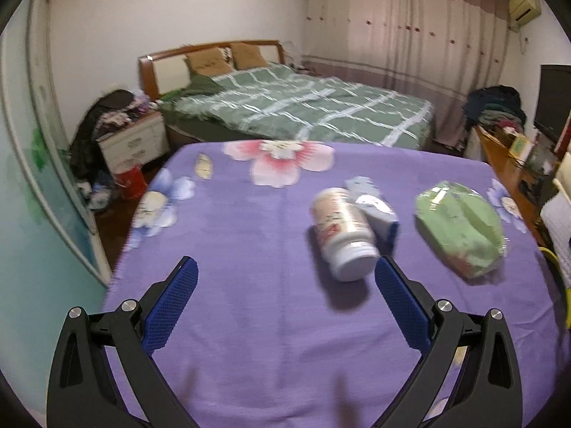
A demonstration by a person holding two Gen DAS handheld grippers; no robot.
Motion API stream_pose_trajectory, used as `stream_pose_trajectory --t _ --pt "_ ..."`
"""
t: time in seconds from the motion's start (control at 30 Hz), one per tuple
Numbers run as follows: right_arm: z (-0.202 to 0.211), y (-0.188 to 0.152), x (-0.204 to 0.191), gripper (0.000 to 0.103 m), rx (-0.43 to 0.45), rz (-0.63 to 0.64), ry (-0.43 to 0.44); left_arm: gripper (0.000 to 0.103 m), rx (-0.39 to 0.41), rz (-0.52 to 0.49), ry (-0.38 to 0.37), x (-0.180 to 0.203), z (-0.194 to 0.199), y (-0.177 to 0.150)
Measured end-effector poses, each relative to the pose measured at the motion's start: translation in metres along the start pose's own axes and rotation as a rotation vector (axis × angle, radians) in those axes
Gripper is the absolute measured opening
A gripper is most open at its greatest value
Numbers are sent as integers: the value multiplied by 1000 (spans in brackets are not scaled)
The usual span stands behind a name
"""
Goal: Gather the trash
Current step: 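Drop the foam net into the bin with the right tool while the left tool grasps the white pill bottle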
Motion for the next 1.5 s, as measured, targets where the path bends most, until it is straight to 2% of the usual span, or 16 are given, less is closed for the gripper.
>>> stream_pose_trajectory --t 0.17,0.4,0.47,0.53,0.8,1.0,1.03,1.07,1.23,1.33,1.5 --pt "-21 -5 69 26 -41 -141 -137 98 -34 -43 6 25 -15 16" --pt "-48 -17 110 30 -115 -201 -185 87 -141 -24 -26 38 -56 36" --pt "-50 -20 111 47 -120 -202 -200 86 -157 -20 -20 37 -64 39" --pt "-49 -23 110 51 -115 -200 -216 83 -172 -20 -18 36 -72 41" --pt "-37 -21 108 53 -91 -196 -208 75 -215 -33 -12 35 -96 54" --pt "-35 -20 104 53 -91 -189 -198 61 -260 -34 -20 34 -116 63" --pt "-34 -20 104 53 -91 -188 -196 56 -262 -33 -14 33 -118 64" --pt "-33 -21 103 53 -90 -188 -193 50 -257 -34 -5 32 -119 66" --pt "-23 -23 102 53 -72 -187 -179 48 -239 -25 -3 26 -110 68" --pt "-15 -26 102 53 -58 -186 -167 47 -214 -31 -3 28 -93 66" --pt "0 -31 102 53 -28 -186 -144 47 -143 -82 -38 47 -42 54"
Point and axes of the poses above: each gripper's, at about its wrist camera, not at the fingertips, and z roughly against the way its jaws point, x to its right, y to its top, the point moved 4 cm from there along -z, roughly the way its jaws point, and after that the axes turned 15 degrees about -x, right-handed, at the moved point
